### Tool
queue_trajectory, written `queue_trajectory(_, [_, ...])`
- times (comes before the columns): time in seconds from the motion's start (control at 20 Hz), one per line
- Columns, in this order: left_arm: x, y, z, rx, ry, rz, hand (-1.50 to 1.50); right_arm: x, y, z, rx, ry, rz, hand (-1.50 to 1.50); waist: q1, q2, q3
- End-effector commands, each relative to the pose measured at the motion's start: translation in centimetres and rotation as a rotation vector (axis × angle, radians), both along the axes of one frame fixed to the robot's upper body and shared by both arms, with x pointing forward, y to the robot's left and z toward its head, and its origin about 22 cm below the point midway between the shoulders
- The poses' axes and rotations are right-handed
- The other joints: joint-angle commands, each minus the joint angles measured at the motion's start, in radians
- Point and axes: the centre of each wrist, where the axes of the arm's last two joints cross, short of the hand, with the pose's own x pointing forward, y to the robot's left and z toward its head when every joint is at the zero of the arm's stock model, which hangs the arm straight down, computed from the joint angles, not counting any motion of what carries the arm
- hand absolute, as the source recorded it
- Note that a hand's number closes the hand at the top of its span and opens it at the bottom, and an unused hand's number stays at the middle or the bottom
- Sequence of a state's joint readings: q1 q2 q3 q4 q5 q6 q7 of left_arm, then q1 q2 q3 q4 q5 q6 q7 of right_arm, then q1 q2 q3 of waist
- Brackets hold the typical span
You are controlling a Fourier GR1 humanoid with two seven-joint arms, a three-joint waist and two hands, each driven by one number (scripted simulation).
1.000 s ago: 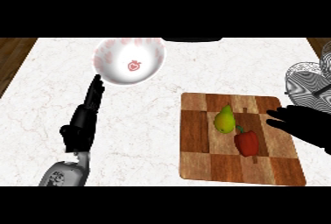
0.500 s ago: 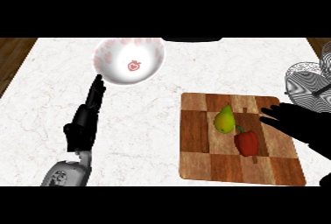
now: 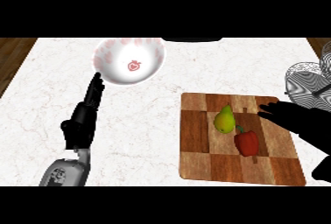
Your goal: Pick the bell pepper from the cutting board and place it in the tiered basket
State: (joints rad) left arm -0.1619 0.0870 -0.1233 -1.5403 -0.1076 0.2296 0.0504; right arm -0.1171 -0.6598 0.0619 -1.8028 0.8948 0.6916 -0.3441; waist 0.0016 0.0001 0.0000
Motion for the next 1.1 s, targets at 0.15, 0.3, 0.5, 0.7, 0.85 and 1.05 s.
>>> queue_trajectory(0.15, [-0.9, -1.0, 0.4, -0.009, -0.004, 0.002, 0.00, -1.1, -1.4, -0.8, 0.035, 0.034, 0.053, -1.50, -0.005, -0.001, 0.000])
queue_trajectory(0.3, [-0.1, 1.3, 0.2, 0.002, -0.018, 0.003, 0.00, -0.8, 1.6, -0.6, 0.042, 0.044, 0.048, -1.50, -0.004, -0.001, 0.000])
queue_trajectory(0.5, [-1.5, 0.0, 1.5, -0.009, -0.003, -0.008, 0.00, 1.4, 1.1, -2.8, 0.036, 0.062, 0.048, -1.50, 0.003, -0.001, 0.000])
queue_trajectory(0.7, [-0.9, 1.1, -1.2, -0.003, 0.001, -0.012, 0.00, 3.0, 0.3, -3.4, 0.057, 0.058, 0.045, -1.50, 0.003, 0.001, 0.000])
queue_trajectory(0.85, [-1.0, -0.6, 1.1, 0.003, -0.010, 0.019, 0.00, 2.0, 2.0, -2.6, 0.029, 0.091, 0.046, -1.50, 0.001, -0.001, 0.000])
queue_trajectory(1.05, [-0.3, 1.0, 0.2, -0.010, 0.001, 0.001, 0.00, 2.2, 3.2, -6.1, 0.009, 0.090, 0.060, -1.50, 0.002, 0.001, 0.000])
